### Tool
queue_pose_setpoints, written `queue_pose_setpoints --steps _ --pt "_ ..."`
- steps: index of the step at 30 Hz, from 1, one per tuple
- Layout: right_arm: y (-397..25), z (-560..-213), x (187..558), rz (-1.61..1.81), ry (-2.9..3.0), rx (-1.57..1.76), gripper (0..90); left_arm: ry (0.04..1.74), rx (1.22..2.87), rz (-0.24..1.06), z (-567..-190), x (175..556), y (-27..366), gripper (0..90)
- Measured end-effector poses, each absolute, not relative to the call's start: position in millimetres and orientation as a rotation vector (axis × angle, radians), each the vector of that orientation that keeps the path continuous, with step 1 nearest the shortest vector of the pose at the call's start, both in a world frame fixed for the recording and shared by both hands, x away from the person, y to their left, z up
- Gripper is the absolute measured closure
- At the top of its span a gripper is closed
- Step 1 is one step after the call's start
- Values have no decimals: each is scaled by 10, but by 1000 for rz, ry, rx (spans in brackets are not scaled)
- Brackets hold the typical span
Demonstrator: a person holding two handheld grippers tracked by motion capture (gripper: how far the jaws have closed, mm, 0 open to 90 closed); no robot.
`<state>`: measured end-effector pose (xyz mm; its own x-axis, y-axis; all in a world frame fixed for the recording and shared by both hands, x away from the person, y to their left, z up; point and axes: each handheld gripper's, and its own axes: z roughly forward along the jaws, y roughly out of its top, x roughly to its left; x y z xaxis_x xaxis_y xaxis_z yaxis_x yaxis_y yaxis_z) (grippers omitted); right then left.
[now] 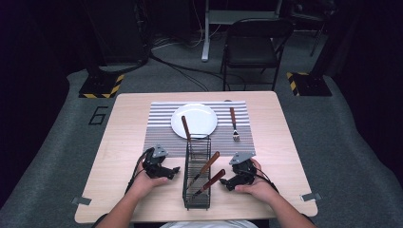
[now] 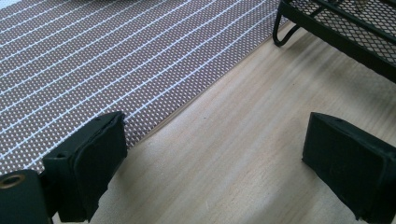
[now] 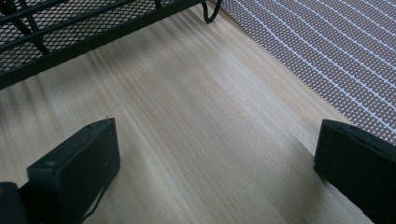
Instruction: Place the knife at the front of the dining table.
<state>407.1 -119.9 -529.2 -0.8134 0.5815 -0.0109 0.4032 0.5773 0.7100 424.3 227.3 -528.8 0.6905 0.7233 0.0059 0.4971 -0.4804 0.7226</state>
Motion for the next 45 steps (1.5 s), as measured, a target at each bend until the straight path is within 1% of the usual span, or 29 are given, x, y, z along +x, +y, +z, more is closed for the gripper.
queue_pose_setpoints --steps 5,11,20,21,22,23,25,26,28,30,32,33,35,36,37,38,41,45 --pt "-1198 -5292 4073 1065 2569 816 0 935 2177 409 -5286 4243 2273 66" --pt "-1198 -5292 4073 1064 2569 813 0 960 2149 416 -5289 4247 2273 97" --pt "-1196 -5292 4069 1063 2567 821 0 1001 2119 374 -5273 4259 2290 99" --pt "-1196 -5292 4070 1063 2567 820 0 1008 2116 411 -5274 4250 2282 127" --pt "-1196 -5292 4070 1063 2567 820 0 1007 2125 426 -5265 4246 2287 165" --pt "-1196 -5292 4070 1063 2567 820 0 1007 2125 426 -5265 4246 2287 184" --pt "-1196 -5292 4069 1063 2566 821 0 1024 2111 395 -5255 4247 2296 184" --pt "-1196 -5292 4070 1063 2566 819 0 1035 2105 359 -5240 4244 2304 200" --pt "-1196 -5292 4070 1063 2565 820 0 1029 2095 353 -5234 4242 2303 258" --pt "-1196 -5292 4070 1062 2566 819 0 1047 2099 338 -5210 4235 2313 266" --pt "-1196 -5292 4070 1062 2566 819 0 1047 2099 342 -5173 4236 2321 308" --pt "-1196 -5292 4070 1062 2566 819 0 1040 2083 367 -5102 4222 2321 323" --pt "-1195 -5292 4069 1063 2565 821 0 1039 2073 374 -5058 4215 2316 341" --pt "-1196 -5292 4069 1062 2566 819 0 1033 2053 369 -4951 4196 2310 352" --pt "-1196 -5292 4069 1062 2566 819 0 1033 2053 369 -4951 4196 2310 374" --pt "-1196 -5291 4069 1062 2566 820 0 1042 2040 349 -4895 4189 2303 374" --pt "-1196 -5292 4070 1062 2566 819 0 1031 2018 354 -4717 4176 2277 418" --pt "-1195 -5292 4067 1063 2565 824 0 1025 2013 358 -4624 4178 2249 435"
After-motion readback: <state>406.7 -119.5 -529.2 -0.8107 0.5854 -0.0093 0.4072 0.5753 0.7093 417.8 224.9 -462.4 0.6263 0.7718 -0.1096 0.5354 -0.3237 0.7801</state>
